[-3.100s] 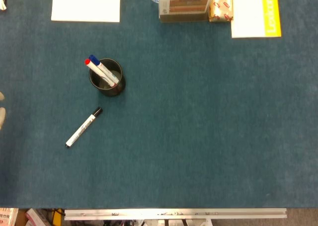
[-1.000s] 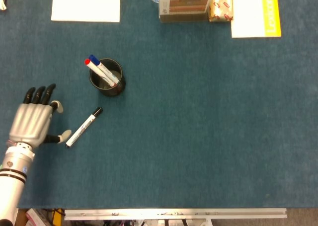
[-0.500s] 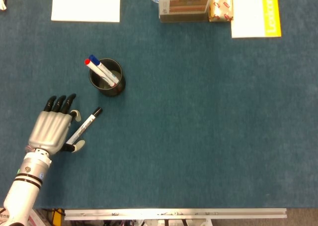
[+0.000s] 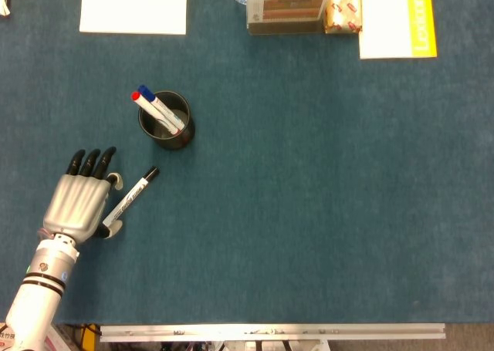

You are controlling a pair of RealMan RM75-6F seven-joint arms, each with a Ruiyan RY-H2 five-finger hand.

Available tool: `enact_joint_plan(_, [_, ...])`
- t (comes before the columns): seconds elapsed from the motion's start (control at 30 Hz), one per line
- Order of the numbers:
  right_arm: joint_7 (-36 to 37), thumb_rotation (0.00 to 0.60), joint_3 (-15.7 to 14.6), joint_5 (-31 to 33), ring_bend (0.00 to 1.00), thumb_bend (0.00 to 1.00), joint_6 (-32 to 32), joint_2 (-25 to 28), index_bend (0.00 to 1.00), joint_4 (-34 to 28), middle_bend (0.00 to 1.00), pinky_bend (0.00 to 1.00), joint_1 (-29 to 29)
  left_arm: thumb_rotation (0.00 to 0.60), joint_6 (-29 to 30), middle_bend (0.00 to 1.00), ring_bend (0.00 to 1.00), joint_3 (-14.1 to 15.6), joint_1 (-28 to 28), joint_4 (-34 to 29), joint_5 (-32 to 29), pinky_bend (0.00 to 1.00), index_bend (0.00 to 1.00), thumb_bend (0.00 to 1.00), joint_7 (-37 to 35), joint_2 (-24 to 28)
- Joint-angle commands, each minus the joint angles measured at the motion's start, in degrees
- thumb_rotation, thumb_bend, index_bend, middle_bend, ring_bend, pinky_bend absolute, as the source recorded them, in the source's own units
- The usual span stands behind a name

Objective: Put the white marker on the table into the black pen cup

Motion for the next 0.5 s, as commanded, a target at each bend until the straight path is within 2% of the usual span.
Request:
enact_joint_plan(0.03, [-0.08,0.600,0.01,0.12,0.45,0.57,-0.08,0.02,0.34,-0.06,0.33,0.69,0.02,0.500,-0.07,0.00,0.00,0.07,0.06,0.14,-0.03,0.00,0.33,0.19,-0.29,-0.14])
enact_joint_plan(0.4, [-0.36,0.600,0.01,0.46,0.45,0.57,-0.34,0.16,0.34,-0.35,0.33,0.69,0.05,0.499,-0.29,0.00,0.00,0.30,0.07,0.57,0.13,0.00,0.33,0.19,-0.79,-0.90])
enact_joint_plan(0.5, [-0.39,0.600,0.05,0.54,0.45,0.57,-0.33,0.21,0.34,-0.44,0.33,0.69,0.04,0.514,-0.18,0.00,0.00,0.39,0.20,0.82,0.00,0.00,0.33,0.19,-0.82,-0.93])
